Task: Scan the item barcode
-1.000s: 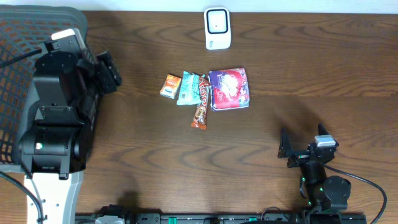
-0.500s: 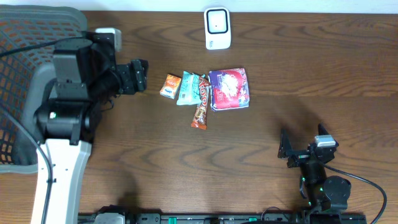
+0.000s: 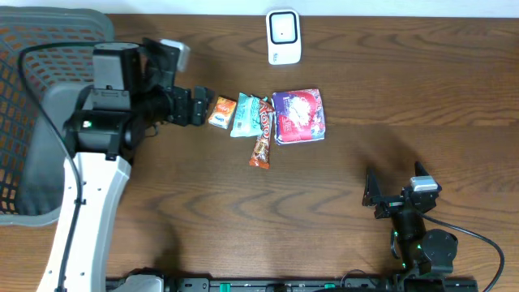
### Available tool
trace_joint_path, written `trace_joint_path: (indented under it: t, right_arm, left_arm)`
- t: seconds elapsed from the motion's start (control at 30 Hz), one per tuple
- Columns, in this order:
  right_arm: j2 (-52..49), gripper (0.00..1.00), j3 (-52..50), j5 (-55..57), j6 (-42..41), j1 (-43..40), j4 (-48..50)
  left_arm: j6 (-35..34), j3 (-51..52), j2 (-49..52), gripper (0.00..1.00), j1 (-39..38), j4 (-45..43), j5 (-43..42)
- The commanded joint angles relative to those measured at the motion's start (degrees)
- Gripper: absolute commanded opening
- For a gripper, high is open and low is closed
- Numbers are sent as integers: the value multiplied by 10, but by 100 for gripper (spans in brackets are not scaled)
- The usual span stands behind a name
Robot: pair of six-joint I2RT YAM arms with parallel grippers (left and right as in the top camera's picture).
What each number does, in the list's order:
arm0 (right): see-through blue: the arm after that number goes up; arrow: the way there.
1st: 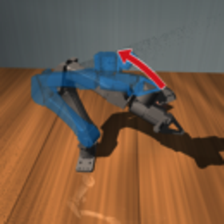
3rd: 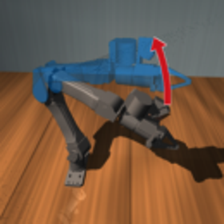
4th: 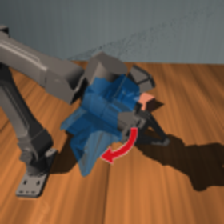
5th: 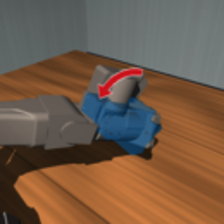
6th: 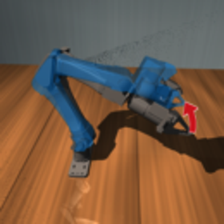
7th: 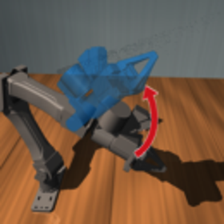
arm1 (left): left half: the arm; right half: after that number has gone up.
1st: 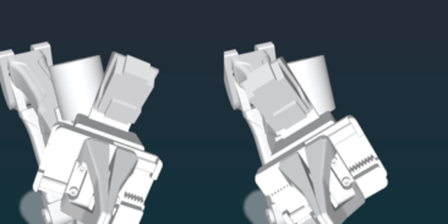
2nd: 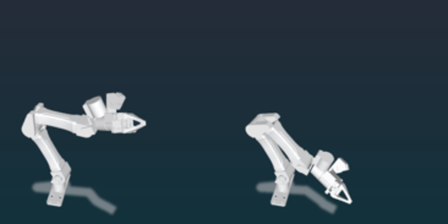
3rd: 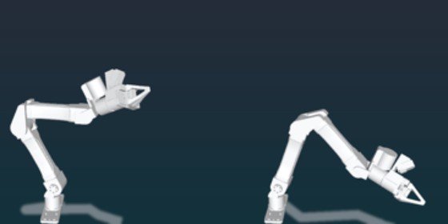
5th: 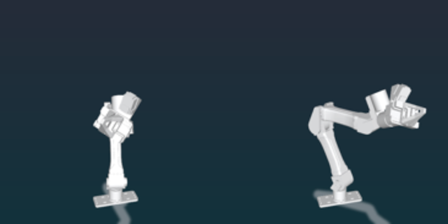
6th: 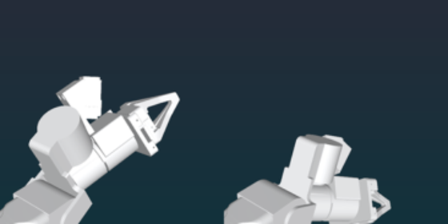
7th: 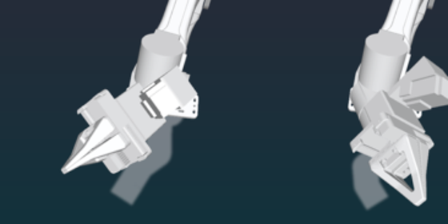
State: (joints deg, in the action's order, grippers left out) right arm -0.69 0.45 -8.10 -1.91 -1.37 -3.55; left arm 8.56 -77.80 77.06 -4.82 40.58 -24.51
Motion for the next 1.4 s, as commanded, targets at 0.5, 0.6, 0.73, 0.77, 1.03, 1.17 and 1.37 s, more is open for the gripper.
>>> trace_joint_path:
  t: [0.5, 0.6, 0.73, 0.77, 1.03, 1.17, 1.37]
  right_arm:
    - [3, 99, -1, 0, -4, -8, -1]
    - [3, 99, -1, 0, -4, -8, -1]
    - [3, 99, -1, 0, -4, -8, -1]
    - [3, 99, -1, 0, -4, -8, -1]
    - [3, 99, -1, 0, -4, -8, -1]
    - [3, 99, -1, 0, -4, -8, -1]
    - [3, 99, -1, 0, -4, -8, -1]
  left_arm:
    - [-104, -12, 173, 100, -169, -86, 122]
    - [-104, -12, 181, 100, -172, -83, 122]
    - [-104, -12, 182, 100, -168, -82, 163]
    - [-105, -12, 182, 100, -167, -84, 181]
    - [-187, -12, 182, 100, -167, -100, 365]
    - [-201, -12, 182, 100, -148, -97, 416]
    - [-203, -12, 182, 100, -91, -83, 415]
